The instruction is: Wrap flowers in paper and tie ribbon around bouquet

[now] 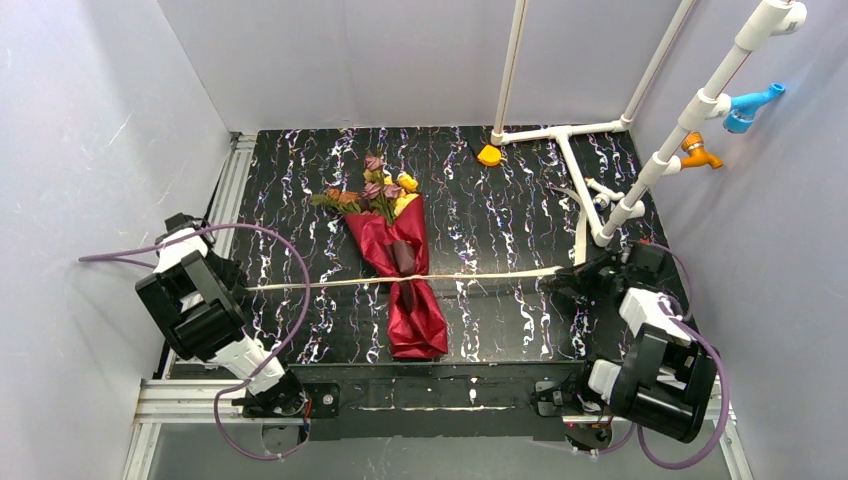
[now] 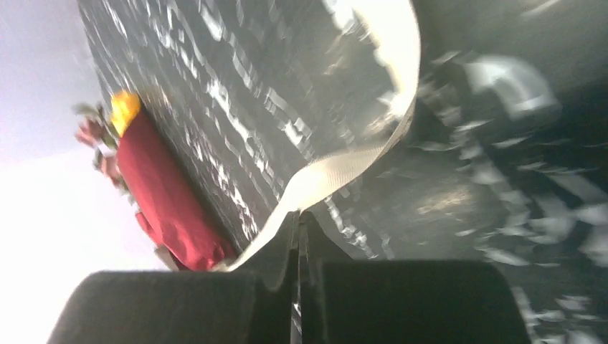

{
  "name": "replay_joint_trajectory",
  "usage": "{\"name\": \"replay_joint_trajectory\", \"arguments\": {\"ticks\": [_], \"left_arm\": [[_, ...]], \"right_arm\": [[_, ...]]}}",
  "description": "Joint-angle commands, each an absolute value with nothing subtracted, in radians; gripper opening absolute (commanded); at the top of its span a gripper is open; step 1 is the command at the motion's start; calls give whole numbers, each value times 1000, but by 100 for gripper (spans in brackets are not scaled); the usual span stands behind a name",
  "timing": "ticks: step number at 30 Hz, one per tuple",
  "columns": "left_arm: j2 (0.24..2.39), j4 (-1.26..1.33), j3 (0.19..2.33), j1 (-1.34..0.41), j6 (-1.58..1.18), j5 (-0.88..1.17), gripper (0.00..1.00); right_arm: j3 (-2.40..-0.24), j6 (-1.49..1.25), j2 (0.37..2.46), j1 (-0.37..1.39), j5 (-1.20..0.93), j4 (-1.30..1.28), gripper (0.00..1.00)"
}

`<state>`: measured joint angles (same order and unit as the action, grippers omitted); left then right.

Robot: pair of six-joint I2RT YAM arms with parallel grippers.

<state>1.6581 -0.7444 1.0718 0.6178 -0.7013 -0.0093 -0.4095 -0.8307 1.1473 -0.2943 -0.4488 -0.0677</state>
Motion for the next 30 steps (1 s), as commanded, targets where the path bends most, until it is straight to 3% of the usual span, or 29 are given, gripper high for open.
{"name": "replay_joint_trajectory", "arguments": {"ticks": [1, 10, 20, 21, 23, 25, 27, 30], "left_arm": [[1530, -655, 950, 591, -665, -112, 0], [1525, -686, 984, 429, -629, -277, 0], [1469, -715, 937, 425, -684, -281, 0], [1451, -718, 927, 425, -689, -277, 0], [1426, -721, 908, 425, -694, -258, 19], [1403, -728, 891, 425, -699, -234, 44], [1375, -733, 874, 425, -707, -215, 65], [1335, -734, 859, 425, -700, -182, 83]], "right_arm": [[-410, -698, 1185, -560, -530, -52, 1], [-406, -665, 1174, -618, -534, -79, 1], [-380, -672, 1114, -589, -547, -79, 1], [-392, -661, 1101, -575, -526, -107, 9], [-418, -634, 1068, -554, -483, -163, 36], [-445, -615, 1034, -543, -447, -216, 65], [-464, -605, 1016, -526, -429, -258, 77], [-470, -617, 992, -470, -408, -278, 86]]}}
